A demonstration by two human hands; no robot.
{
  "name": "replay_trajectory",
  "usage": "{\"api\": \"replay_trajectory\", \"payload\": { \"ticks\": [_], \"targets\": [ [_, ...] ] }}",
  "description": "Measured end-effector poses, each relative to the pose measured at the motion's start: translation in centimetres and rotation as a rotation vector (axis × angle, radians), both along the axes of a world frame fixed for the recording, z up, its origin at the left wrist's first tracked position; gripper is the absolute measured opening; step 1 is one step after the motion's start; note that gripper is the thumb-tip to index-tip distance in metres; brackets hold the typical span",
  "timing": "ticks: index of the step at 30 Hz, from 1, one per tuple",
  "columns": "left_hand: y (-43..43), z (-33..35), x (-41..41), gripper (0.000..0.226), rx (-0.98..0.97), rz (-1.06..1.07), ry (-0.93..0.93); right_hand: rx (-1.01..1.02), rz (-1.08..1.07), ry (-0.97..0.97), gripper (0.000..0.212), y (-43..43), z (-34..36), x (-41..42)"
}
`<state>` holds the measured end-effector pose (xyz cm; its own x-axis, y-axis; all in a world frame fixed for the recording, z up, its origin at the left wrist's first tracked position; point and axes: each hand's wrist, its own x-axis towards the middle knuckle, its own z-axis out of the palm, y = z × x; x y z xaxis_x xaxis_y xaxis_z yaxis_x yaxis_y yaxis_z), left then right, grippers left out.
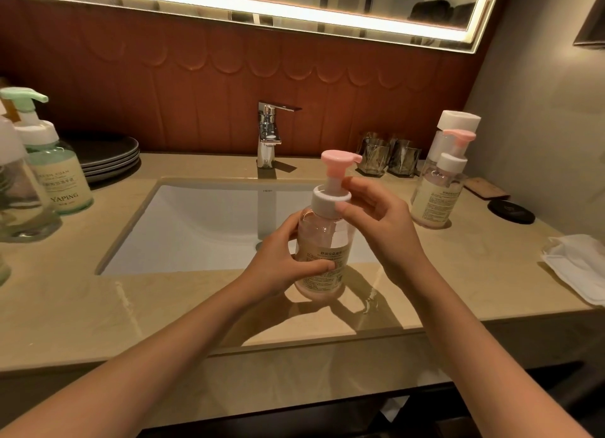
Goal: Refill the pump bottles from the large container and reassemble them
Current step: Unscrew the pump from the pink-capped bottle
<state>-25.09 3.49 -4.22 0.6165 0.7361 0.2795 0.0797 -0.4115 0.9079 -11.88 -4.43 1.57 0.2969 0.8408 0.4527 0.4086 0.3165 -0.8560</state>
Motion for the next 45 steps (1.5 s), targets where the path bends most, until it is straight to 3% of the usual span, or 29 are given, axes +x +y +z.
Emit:
{"api": "replay_trajectory", "payload": {
  "ticks": [4,9,13,17,24,28,33,41,45],
  "targets": [
    [0.1,-0.1,0.0,0.074,-0.006,-0.006,-0.013,-0.053,0.023,-0.024,0.058,-0.3,-0.7,0.0],
    [0.1,-0.2,0.0,0.074,0.005,-0.003,0.0,0.057,-0.185,-0.199,0.039,0.3,0.1,-0.5],
    [0.1,-0.1,0.0,0.074,0.001,-0.008,-0.012,0.062,-0.095,-0.157,0.032,0.3,0.3,-0.4],
    [0.0,-0.1,-0.1,0.076,0.001,-0.012,-0.015,0.032,-0.024,-0.078,0.038,0.0,-0.1,-0.4],
    [-0.1,-0.1,-0.1,0.075,0.011,-0.009,-0.005,0.039,-0.176,-0.244,0.054,0.5,-0.2,-0.7],
    [0.0,-0.2,-0.1,0.075,0.01,-0.023,-0.028,0.056,-0.132,-0.15,0.049,0.5,0.0,-0.5],
    [-0.4,0.0,0.8,0.079,-0.032,-0.073,-0.076,0.191,-0.119,0.124,0.034,-0.5,2.0,0.9],
    [-1.5,0.0,4.6,0.076,-0.028,-0.145,-0.066,0.296,-0.405,0.354,0.037,-4.8,4.1,8.2],
    [-2.1,-0.1,7.6,0.076,-0.015,-0.199,-0.071,0.257,-0.587,0.385,0.024,-7.4,3.9,13.8]
  ]
}}
